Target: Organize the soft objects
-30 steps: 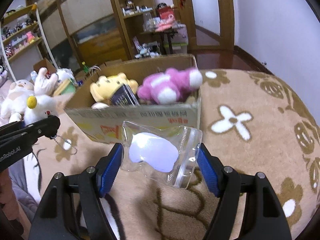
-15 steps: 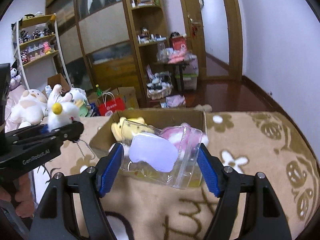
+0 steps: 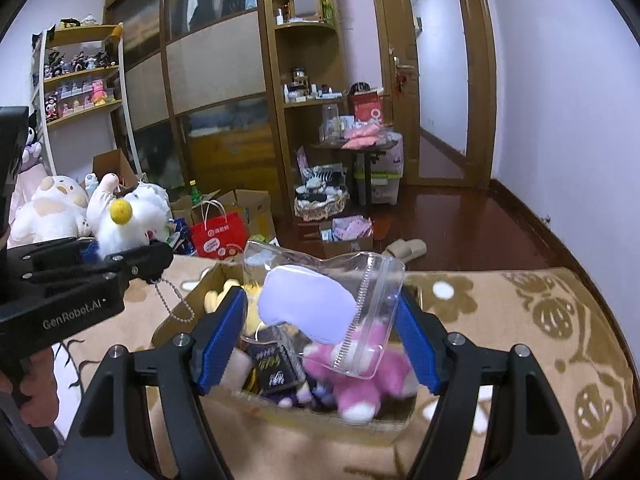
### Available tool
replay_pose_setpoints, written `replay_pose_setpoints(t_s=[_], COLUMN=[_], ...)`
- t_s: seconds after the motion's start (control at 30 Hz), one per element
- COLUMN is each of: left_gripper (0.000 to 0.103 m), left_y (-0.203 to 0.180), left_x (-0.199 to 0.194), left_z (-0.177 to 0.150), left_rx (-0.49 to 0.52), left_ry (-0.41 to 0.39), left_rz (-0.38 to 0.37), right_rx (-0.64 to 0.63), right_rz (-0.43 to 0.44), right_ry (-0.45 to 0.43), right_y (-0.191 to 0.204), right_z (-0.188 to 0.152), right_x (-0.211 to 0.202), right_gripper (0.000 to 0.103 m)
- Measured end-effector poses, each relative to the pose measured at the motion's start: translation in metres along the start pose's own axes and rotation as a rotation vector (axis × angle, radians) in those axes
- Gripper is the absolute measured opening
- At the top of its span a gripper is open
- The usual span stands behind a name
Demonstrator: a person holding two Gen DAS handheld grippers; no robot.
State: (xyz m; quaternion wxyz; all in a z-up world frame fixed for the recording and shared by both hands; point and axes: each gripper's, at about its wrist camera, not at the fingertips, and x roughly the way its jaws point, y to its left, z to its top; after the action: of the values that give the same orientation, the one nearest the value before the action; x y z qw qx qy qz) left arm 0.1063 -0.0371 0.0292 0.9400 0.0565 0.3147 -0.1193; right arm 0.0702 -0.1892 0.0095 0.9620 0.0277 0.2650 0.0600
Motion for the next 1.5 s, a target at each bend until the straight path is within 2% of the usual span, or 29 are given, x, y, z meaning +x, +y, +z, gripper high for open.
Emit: replay_pose_setpoints(t_s=[0.1,0.2,0.5,0.67,0.73,0.77,0.8,0.83,0.87,1.03,1.1,1.2,1.43,1.5], left_gripper=[0.033,0.033,0.034,0.035,0.041,0.050,0.056,0.058,0.060,0.068,0.075,0.084,0.087,0.093], left_y=[-0.002,-0.001,-0.007,-0.009,-0.008,-0.007,-0.006,-0.005,-0.005,0.003,0.007,0.012,0.018,0.021], left_x=[0.011,0.030,0.081,0.100,0.102,0.101,0.099,0.097,0.096,0.091,0.086,0.077,0.049,0.037], left_z=[0.005,0.002,-0.013,-0.025,-0.027,-0.027,-0.027,-0.027,-0.028,-0.033,-0.033,-0.034,-0.035,-0.036], left_rx=[0.019,0.019,0.017,0.014,0.004,-0.002,-0.004,0.001,0.010,-0.017,-0.034,-0.050,-0.077,-0.093], left_ry=[0.003,0.041,0.136,0.196,0.204,0.201,0.193,0.182,0.179,0.187,0.183,0.161,0.124,0.101], left_rz=[0.001,-0.003,-0.052,-0.046,-0.047,-0.049,-0.049,-0.045,-0.039,-0.023,-0.013,0.013,0.038,0.036], right_rx=[0.003,0.001,-0.047,-0.013,-0.006,-0.005,-0.002,0.005,0.021,0.072,0.073,0.060,0.030,0.017], right_rz=[0.008,0.029,0.020,0.032,0.028,0.023,0.018,0.012,0.003,0.005,-0.012,-0.025,-0.039,-0.042], right_ry=[0.000,-0.017,0.077,0.119,0.123,0.121,0.120,0.120,0.117,0.123,0.115,0.089,0.060,0.048], right_y=[-0.005,-0.008,-0.004,-0.011,-0.015,-0.016,-0.016,-0.018,-0.021,-0.034,-0.036,-0.035,-0.029,-0.027], right_z=[0.005,0.001,-0.022,-0.027,-0.028,-0.028,-0.027,-0.027,-0.028,-0.031,-0.030,-0.028,-0.024,-0.024], right_x=[0.011,0.017,0.055,0.068,0.070,0.070,0.070,0.070,0.069,0.064,0.057,0.048,0.022,0.012], right_gripper=[0.078,0.078,0.079,0.083,0.085,0.085,0.090,0.096,0.097,0.098,0.102,0.103,0.103,0.103])
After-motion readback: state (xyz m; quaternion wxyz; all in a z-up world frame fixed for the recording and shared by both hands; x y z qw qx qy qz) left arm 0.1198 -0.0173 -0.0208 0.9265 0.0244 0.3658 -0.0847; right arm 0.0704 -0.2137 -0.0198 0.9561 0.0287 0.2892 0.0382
